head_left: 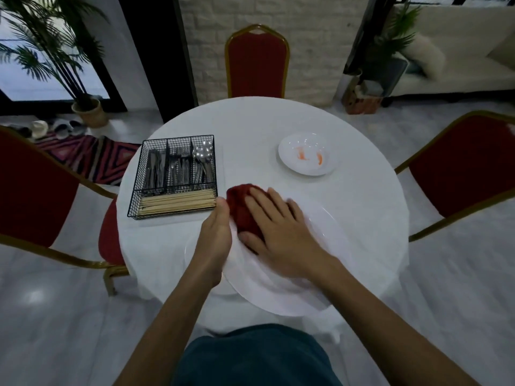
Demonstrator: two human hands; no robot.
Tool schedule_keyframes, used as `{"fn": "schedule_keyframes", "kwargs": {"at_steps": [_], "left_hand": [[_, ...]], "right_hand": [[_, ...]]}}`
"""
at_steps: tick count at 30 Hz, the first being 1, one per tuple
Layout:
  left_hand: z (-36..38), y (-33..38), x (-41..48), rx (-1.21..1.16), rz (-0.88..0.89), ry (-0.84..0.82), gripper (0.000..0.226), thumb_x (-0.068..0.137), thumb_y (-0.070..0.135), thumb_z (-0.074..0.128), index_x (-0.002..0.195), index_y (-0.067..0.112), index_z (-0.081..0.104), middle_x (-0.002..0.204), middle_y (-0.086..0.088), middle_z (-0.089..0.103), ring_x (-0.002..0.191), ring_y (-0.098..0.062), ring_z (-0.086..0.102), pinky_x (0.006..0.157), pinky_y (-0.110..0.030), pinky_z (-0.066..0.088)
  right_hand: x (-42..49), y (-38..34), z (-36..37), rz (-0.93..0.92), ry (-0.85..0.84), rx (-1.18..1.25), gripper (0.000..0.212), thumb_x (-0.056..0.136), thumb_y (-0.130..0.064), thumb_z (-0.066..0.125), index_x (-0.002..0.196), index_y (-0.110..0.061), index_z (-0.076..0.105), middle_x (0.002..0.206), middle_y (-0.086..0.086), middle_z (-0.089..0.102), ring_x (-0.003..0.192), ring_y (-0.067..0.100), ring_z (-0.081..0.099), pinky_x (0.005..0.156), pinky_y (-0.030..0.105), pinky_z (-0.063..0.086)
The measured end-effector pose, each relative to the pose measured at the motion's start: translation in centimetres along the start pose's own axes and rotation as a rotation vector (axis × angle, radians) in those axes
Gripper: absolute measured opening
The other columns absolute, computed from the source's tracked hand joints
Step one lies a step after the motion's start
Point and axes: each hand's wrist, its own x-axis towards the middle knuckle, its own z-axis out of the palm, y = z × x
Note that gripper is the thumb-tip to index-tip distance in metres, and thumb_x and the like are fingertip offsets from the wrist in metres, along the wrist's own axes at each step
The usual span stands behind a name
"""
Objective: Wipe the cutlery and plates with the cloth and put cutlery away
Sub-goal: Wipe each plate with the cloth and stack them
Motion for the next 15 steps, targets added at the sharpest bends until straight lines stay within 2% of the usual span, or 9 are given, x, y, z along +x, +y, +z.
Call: {"fn": "schedule_keyframes", "kwargs": {"at_steps": [2,4,7,10,12,14,15], "left_hand": [[0.0,0.0,0.0,0.051,0.022,-0.018,0.049,0.103,0.060,0.023,0.124,0.041,0.063,0.122,0.006,0.067,0.112,-0.016,0.062,0.094,-0.037,0.053],[-0.5,0.2,0.1,0.059,0.050,0.014,0.045,0.104,0.057,0.025,0.121,0.044,0.064,0.118,0.007,0.068,0.107,-0.015,0.064,0.087,-0.035,0.055],[-1.8,0.6,0.5,0.076,0.145,0.077,0.035,0.106,0.049,0.030,0.112,0.045,0.065,0.105,0.014,0.068,0.097,-0.007,0.064,0.074,-0.030,0.054],[-2.9,0.7,1.1,0.069,0.178,0.157,0.028,0.106,0.044,0.038,0.107,0.040,0.065,0.103,0.010,0.070,0.098,-0.012,0.067,0.080,-0.034,0.056],[-3.4,0.7,1.3,0.053,0.187,0.195,0.027,0.106,0.043,0.039,0.105,0.036,0.066,0.102,0.007,0.071,0.098,-0.015,0.067,0.083,-0.036,0.056],[-3.4,0.6,1.5,0.046,0.200,0.209,0.027,0.106,0.043,0.039,0.100,0.036,0.064,0.100,0.007,0.070,0.097,-0.014,0.067,0.083,-0.037,0.055],[-3.3,0.4,1.6,0.045,0.195,0.206,0.028,0.106,0.044,0.038,0.099,0.036,0.064,0.101,0.008,0.070,0.098,-0.014,0.067,0.085,-0.038,0.055]], "right_hand": [[0.5,2.0,-0.2,0.095,-0.042,-0.047,0.086,0.089,-0.070,0.004,0.164,-0.027,0.003,0.172,-0.008,-0.002,0.158,0.024,-0.003,0.124,0.055,0.004],[0.3,3.4,-0.4,0.164,-0.033,-0.095,0.086,0.090,-0.067,-0.001,0.164,-0.024,-0.001,0.172,-0.007,-0.006,0.158,0.025,-0.008,0.124,0.057,-0.001],[-1.2,3.8,-0.1,0.235,-0.013,-0.210,0.082,0.095,-0.058,0.004,0.163,-0.013,0.014,0.172,0.003,0.008,0.158,0.034,0.002,0.122,0.062,0.005],[-4.3,1.8,1.2,0.203,-0.023,-0.248,0.072,0.098,-0.048,0.025,0.150,-0.002,0.046,0.161,0.014,0.039,0.150,0.042,0.030,0.118,0.066,0.022],[-6.5,-0.5,2.5,0.113,-0.063,-0.200,0.064,0.100,-0.044,0.033,0.138,-0.001,0.061,0.150,0.015,0.054,0.145,0.040,0.042,0.114,0.061,0.023],[-8.0,-3.5,2.3,0.061,-0.111,-0.103,0.062,0.108,-0.042,0.022,0.139,-0.005,0.061,0.151,0.009,0.054,0.149,0.031,0.037,0.116,0.054,0.019],[-8.0,-4.9,1.5,0.050,-0.145,0.013,0.068,0.109,-0.044,0.008,0.148,-0.009,0.051,0.160,0.005,0.043,0.154,0.024,0.024,0.121,0.051,0.013]]}}
